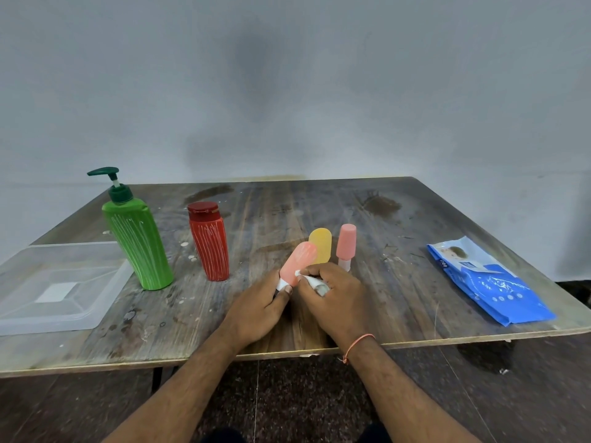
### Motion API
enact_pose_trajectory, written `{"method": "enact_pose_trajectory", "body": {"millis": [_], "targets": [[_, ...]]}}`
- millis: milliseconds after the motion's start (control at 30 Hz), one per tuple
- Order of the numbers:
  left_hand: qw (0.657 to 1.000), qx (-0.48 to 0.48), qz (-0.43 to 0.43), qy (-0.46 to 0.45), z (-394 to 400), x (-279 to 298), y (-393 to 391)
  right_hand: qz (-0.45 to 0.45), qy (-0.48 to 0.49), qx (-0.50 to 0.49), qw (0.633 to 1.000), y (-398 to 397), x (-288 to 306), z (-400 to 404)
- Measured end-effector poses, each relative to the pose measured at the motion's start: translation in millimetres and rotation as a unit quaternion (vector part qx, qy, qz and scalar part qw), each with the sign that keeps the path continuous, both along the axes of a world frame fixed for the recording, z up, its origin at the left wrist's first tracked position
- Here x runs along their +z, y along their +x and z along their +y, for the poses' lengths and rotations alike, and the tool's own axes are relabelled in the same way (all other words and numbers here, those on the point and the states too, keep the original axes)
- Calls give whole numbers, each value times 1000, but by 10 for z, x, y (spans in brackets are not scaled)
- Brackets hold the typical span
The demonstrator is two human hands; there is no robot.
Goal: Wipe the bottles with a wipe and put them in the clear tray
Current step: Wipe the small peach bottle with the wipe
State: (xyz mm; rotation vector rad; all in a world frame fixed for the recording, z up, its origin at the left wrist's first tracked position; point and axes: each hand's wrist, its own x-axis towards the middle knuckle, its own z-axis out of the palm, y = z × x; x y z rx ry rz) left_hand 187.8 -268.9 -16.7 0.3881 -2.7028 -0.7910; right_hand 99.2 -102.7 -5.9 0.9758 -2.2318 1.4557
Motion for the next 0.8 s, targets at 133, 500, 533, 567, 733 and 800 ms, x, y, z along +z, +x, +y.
{"method": "enact_pose_trajectory", "body": {"millis": [133,500,533,567,733,800], "targets": [[1000,2,-10,1,7,19,10,-23,0,-31,999,-39,-46,-41],[999,-1,-7,44,15,45,33,-36,-3,-36,999,-59,-69,-52],[999,-2,-5,49,13,47,33,-43,-12,-40,998,-76,-77,-57],[998,-1,-4,55,11,49,35,-45,-22,-37,998,-86,-78,-59],[996,0,-6,86,11,65,47,-40,-25,3,999,-39,-33,-26],[996,-2,-7,89,14,72,57,-54,-14,-7,998,-52,-45,-30]]}}
